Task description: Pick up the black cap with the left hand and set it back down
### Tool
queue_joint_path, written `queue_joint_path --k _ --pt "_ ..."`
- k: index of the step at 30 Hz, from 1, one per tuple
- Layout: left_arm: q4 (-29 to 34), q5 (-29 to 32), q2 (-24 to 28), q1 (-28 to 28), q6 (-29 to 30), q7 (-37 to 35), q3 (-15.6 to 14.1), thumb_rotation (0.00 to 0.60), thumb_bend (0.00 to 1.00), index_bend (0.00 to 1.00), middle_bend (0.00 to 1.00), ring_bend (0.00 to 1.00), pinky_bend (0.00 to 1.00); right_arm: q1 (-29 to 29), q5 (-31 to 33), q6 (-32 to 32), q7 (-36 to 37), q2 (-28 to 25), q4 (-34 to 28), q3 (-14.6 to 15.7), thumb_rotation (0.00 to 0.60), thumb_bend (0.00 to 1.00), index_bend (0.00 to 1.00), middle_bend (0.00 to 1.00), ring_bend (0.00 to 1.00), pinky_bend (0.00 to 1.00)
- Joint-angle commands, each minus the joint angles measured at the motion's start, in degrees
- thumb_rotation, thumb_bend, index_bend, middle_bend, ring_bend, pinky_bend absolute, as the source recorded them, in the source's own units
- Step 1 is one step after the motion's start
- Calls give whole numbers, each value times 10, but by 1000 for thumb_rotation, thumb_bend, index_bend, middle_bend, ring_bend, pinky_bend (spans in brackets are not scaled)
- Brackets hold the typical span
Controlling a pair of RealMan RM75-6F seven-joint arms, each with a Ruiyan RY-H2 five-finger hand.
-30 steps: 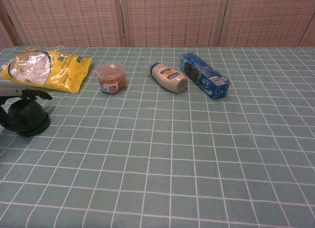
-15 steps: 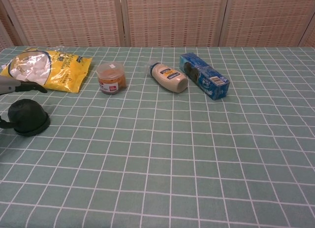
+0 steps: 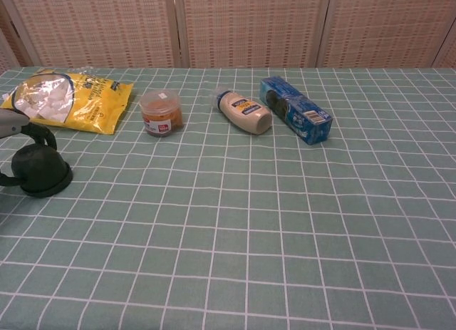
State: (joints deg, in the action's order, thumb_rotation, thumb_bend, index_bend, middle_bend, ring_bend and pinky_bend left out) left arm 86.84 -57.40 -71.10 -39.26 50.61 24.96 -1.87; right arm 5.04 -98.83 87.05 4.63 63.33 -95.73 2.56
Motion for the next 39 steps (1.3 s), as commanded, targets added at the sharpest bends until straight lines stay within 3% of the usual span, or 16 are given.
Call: queue_joint_path --k 1,11,22,29,34,39 --pt "-3 -5 -3 1 3 0 2 600 280 371 372 213 80 0 0 0 0 0 0 0 600 156 0 0 0 0" --pt "10 -25 6 9 19 -5 9 600 286 415 451 276 124 0 1 -1 -2 1 0 0 600 156 0 0 0 0" --pt "35 -49 33 24 54 -31 30 600 296 436 470 296 140 -1 -1 0 -7 0 1 0 600 156 0 0 0 0" --pt "-46 -18 16 42 60 -43 39 600 322 455 478 312 145 -3 -4 5 -8 -4 -2 1 600 156 0 0 0 0" --pt "-105 17 -2 49 20 -60 41 600 327 457 474 313 130 -4 -5 9 -4 -5 -1 1 600 156 0 0 0 0" --pt "-119 40 -5 47 -17 -62 41 600 326 344 410 300 107 -4 -6 7 -5 -3 0 2 600 156 0 0 0 0"
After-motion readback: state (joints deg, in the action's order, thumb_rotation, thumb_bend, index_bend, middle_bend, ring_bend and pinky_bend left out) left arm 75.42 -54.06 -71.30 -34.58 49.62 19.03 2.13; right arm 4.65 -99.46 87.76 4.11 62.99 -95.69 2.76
